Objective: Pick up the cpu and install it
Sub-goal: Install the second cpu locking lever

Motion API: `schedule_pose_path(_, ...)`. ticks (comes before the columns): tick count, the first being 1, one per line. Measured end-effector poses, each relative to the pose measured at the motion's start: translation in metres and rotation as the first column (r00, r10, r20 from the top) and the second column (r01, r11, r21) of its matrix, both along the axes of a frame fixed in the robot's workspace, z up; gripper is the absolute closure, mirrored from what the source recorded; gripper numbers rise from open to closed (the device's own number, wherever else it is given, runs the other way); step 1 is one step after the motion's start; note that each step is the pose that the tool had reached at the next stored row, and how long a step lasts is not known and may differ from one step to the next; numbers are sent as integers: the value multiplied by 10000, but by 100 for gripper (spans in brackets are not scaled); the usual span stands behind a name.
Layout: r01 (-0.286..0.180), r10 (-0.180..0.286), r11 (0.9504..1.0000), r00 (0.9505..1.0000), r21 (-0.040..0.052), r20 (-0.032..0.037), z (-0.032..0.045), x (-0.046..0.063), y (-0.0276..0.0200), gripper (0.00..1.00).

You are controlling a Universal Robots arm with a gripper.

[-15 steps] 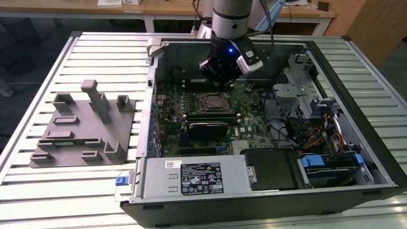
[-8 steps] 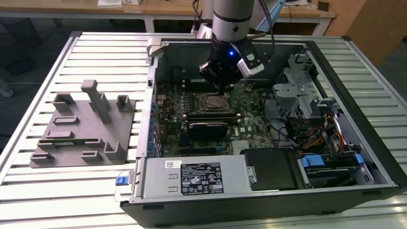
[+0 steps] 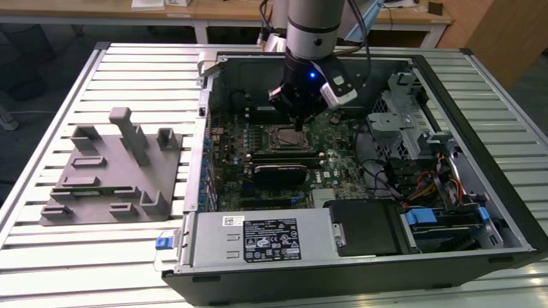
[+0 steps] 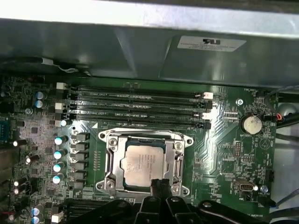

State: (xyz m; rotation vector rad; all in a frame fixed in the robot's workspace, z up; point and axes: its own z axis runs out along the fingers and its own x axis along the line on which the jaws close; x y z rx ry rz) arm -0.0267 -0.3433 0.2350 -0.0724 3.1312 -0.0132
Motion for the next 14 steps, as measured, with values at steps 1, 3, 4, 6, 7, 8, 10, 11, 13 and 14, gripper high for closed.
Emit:
schedule_pose_path(1, 0, 0, 10000, 10000, 0, 0, 0, 0, -5, 89)
schedule_pose_path(3, 0, 0, 10000, 10000, -1, -1, 0, 0, -15, 89)
schedule_pose_path(4, 0, 0, 10000, 10000, -1, -1, 0, 0, -20, 89)
schedule_pose_path(6, 1, -1, 10000, 10000, -4, -4, 7, 0, -22, 89)
schedule_pose_path(7, 1, -1, 10000, 10000, -2, -7, 13, 0, -22, 89)
schedule_pose_path(8, 0, 0, 10000, 10000, -1, -11, 21, 0, -22, 89)
schedule_pose_path(10, 0, 0, 10000, 10000, 1, -65, 33, 0, -32, 89)
schedule_pose_path(11, 0, 0, 10000, 10000, -1, -69, 34, 0, -40, 89)
schedule_pose_path(13, 2, -2, 10000, 10000, -1, -73, 33, 0, -74, 89)
schedule_pose_path(14, 3, -3, 10000, 10000, 0, -75, 33, 0, -94, 89)
